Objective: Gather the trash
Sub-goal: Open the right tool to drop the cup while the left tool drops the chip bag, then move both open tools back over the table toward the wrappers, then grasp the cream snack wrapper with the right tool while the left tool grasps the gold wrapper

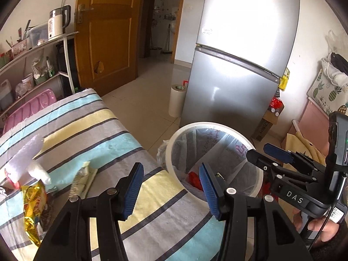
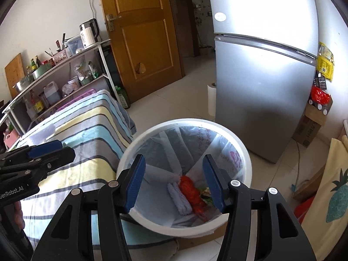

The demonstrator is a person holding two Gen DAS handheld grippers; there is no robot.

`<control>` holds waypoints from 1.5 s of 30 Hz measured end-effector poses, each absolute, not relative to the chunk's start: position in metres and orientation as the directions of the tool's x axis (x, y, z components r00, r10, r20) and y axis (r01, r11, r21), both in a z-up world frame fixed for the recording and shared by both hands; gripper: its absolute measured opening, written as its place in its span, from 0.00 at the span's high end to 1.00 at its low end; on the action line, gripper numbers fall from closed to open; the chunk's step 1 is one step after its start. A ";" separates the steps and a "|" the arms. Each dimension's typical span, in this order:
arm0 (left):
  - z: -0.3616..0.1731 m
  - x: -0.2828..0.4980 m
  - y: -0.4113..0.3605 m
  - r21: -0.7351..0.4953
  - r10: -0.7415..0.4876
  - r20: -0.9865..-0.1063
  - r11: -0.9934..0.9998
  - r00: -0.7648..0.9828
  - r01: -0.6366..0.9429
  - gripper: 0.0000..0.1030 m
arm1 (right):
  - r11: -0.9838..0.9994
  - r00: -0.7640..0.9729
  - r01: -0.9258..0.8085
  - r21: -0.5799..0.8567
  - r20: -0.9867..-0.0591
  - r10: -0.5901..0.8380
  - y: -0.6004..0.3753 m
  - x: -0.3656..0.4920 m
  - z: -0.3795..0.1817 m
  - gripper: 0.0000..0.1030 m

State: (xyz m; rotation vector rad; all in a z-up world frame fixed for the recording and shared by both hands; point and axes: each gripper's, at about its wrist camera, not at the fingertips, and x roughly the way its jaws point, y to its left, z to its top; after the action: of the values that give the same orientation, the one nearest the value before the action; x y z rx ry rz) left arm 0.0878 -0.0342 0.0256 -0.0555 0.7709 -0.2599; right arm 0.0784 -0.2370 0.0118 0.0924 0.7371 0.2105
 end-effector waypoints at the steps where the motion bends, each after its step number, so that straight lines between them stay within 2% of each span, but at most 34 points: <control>1: 0.029 0.083 -0.025 -0.147 -0.240 -0.677 0.970 0.696 0.192 0.46 | 0.972 0.724 -0.171 0.159 -0.649 0.233 -0.231 0.076 0.015 0.46; 7: 0.040 0.054 0.031 -0.104 -0.124 -0.658 0.992 0.743 0.073 0.45 | 0.953 0.715 -0.248 0.176 -0.630 0.303 -0.186 0.068 0.029 0.46; 18: 0.033 0.016 0.134 -0.107 -0.018 -0.668 0.992 0.744 -0.072 0.41 | 0.911 0.647 -0.375 0.173 -0.655 0.391 -0.089 0.073 0.024 0.46; 21: 0.021 0.015 0.151 -0.128 -0.037 -0.695 0.989 0.718 -0.073 0.41 | 0.897 0.613 -0.392 0.205 -0.669 0.421 -0.066 0.079 0.018 0.46; 25: 0.012 0.015 0.155 -0.150 -0.068 -0.696 0.987 0.715 -0.051 0.41 | 0.896 0.598 -0.422 0.135 -0.701 0.388 -0.031 0.082 0.008 0.46; 28: -0.002 0.023 0.153 -0.187 -0.115 -0.726 0.982 0.678 -0.033 0.41 | 0.887 0.570 -0.438 0.148 -0.718 0.401 -0.018 0.086 0.001 0.46; 35: -0.013 0.029 0.148 -0.167 -0.104 -0.742 0.985 0.662 -0.032 0.41 | 0.886 0.534 -0.440 0.147 -0.751 0.389 -0.002 0.101 -0.010 0.46; 39: -0.016 0.031 0.160 -0.196 -0.116 -0.746 0.979 0.655 -0.051 0.41 | 0.880 0.491 -0.439 0.182 -0.772 0.404 0.006 0.110 -0.020 0.46; 45: -0.012 0.033 0.168 -0.217 -0.129 -0.751 0.974 0.647 -0.058 0.41 | 0.894 0.470 -0.424 0.148 -0.807 0.357 0.017 0.117 -0.030 0.46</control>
State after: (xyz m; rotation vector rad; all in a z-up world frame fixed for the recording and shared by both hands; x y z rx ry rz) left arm 0.0330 0.1677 -0.0122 -0.2301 0.8679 -0.0407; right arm 0.1169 0.0170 -0.0297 -0.0759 0.9696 0.4788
